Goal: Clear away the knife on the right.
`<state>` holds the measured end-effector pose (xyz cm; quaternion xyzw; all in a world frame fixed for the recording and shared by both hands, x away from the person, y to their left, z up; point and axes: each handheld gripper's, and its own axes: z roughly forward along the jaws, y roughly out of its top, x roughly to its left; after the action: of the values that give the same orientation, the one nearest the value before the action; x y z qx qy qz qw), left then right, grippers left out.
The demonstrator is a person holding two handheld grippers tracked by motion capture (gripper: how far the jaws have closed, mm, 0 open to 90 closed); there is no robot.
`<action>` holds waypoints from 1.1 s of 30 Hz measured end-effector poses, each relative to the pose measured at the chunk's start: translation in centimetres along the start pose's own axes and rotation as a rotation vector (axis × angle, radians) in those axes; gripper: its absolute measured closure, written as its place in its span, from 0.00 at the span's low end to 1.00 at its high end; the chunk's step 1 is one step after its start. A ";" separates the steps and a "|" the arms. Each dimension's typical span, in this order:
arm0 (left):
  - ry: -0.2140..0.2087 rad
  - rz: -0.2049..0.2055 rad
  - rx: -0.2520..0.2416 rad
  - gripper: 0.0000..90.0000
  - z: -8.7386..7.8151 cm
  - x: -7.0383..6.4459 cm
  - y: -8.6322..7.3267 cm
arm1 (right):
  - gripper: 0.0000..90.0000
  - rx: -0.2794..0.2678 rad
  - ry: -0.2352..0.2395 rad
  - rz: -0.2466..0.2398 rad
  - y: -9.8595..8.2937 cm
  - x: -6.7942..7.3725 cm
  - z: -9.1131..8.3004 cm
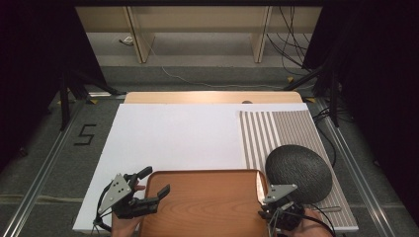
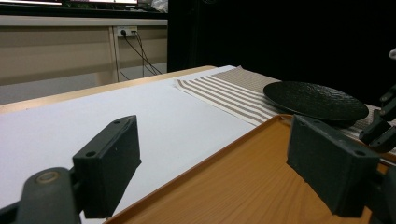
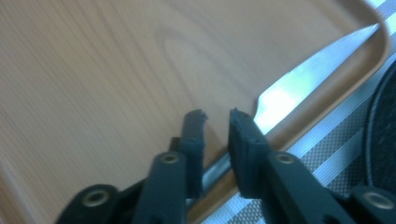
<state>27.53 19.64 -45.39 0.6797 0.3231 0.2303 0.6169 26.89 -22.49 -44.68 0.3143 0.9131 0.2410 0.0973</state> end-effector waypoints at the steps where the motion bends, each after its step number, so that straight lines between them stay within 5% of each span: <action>1: 0.000 0.000 0.001 0.19 0.0 0.0 0.0 | 0.76 -0.014 0.001 0.000 0.0 -0.1 -0.1; 12: -0.003 0.001 0.001 0.19 0.0 -0.1 0.0 | 0.50 -0.150 0.047 0.068 0.2 -0.7 -1.2; 18: -0.002 0.000 0.000 0.19 0.0 0.0 0.0 | 0.39 -0.232 0.027 0.120 -0.2 -1.3 -1.9; 33: -0.006 -0.003 0.009 0.19 0.3 -0.1 -0.1 | 0.27 -0.343 0.040 0.234 -1.3 -2.8 -3.3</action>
<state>27.64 19.35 -45.46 0.6826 0.3236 0.2258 0.6151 27.34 -26.40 -42.42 0.3922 0.8177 0.4088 0.1025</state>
